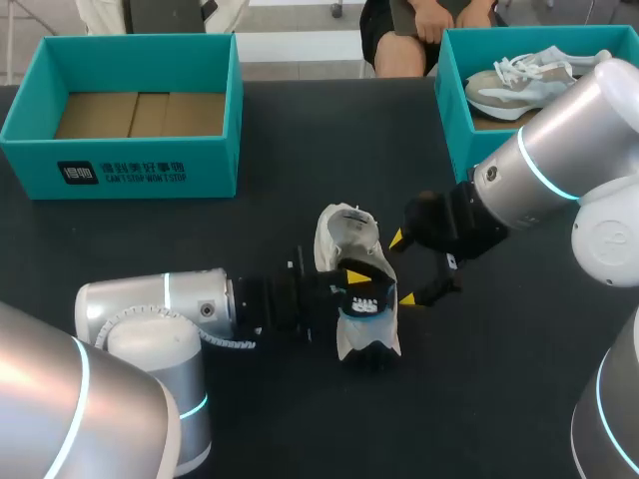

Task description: Take the shoe out of the shoebox, open the shoe tongue, remove and reinsert the insole, then place the shoe into the shoebox

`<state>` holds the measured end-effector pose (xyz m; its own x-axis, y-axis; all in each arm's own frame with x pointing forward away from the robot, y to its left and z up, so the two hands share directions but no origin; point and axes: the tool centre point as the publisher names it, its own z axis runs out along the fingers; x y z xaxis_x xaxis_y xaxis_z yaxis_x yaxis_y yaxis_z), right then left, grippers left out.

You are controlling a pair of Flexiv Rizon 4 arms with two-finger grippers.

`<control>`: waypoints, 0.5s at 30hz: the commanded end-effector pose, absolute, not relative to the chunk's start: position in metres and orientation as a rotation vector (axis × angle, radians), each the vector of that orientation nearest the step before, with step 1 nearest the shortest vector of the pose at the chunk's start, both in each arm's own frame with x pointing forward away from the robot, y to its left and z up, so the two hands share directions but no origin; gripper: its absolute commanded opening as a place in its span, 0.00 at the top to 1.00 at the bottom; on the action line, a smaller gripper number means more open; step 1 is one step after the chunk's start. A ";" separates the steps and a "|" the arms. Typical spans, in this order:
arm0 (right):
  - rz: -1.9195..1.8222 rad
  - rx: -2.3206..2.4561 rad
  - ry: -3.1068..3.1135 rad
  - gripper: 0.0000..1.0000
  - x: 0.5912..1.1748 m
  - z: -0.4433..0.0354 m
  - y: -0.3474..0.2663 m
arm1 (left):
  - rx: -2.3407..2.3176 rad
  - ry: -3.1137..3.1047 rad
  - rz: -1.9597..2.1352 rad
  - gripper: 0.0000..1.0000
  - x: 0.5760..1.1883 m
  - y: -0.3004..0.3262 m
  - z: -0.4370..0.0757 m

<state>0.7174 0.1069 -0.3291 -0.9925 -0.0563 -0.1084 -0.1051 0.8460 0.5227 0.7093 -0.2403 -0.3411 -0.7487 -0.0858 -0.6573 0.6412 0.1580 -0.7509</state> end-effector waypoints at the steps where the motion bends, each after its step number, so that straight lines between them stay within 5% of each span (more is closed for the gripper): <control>1: 0.833 -0.127 2.932 0.00 0.717 -0.329 0.108 | 0.527 1.848 -1.643 0.74 0.705 -0.238 -0.336; 15: 0.833 -0.127 2.932 0.00 0.717 -0.329 0.108 | 0.546 1.832 -1.653 0.72 0.688 -0.232 -0.317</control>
<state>0.7174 0.1069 -0.3291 -0.9925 -0.0563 -0.1084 -0.1051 0.8460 0.5227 0.6947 -0.2381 -0.3195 -0.7332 -0.0896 -0.6741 0.6618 0.1339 -0.7376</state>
